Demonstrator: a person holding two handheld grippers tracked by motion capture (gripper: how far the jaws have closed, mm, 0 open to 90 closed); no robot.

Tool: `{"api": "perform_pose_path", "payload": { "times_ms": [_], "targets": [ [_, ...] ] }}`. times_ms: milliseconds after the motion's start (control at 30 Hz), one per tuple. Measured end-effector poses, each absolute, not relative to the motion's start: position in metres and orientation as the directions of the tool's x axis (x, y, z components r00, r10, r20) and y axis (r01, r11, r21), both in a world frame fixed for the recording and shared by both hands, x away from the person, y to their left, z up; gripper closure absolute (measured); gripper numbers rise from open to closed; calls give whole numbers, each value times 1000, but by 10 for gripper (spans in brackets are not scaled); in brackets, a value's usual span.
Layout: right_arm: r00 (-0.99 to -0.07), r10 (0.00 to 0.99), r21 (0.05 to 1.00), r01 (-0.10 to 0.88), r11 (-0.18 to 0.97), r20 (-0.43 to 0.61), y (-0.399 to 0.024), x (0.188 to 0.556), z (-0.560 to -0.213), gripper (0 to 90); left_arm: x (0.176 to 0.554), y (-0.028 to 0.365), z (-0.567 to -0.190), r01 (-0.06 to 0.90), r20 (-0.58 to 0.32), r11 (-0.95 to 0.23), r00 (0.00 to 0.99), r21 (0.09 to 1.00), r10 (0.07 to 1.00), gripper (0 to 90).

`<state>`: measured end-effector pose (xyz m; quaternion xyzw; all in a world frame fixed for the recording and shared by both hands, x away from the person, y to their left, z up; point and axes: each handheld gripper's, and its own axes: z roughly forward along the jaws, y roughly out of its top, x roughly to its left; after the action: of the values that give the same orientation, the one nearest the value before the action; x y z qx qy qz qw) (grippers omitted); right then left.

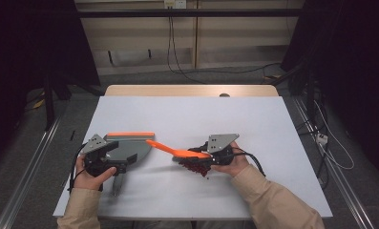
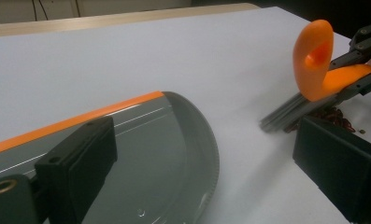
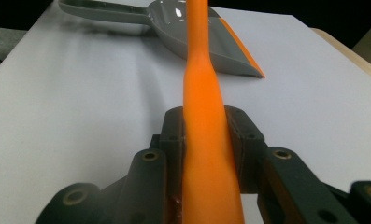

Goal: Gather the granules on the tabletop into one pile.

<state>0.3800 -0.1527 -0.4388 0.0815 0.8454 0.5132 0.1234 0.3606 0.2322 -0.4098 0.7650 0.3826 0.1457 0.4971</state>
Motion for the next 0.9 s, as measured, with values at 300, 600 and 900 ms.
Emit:
{"api": "perform_pose_path", "payload": {
  "times_ms": [300,600,900],
  "targets": [
    [-925,373,921,82,382,-72,-156,384,-432,714,361,232,-411,444,-162,-210,664,871,730,63],
    [-814,574,936,265,233,88,-153,377,-421,713,362,231,-411,445,-161,-216,667,869,727,63],
    [-700,687,929,356,102,193,-116,350,-419,713,360,229,-409,437,-156,-219,673,872,723,63]
  ]
}}
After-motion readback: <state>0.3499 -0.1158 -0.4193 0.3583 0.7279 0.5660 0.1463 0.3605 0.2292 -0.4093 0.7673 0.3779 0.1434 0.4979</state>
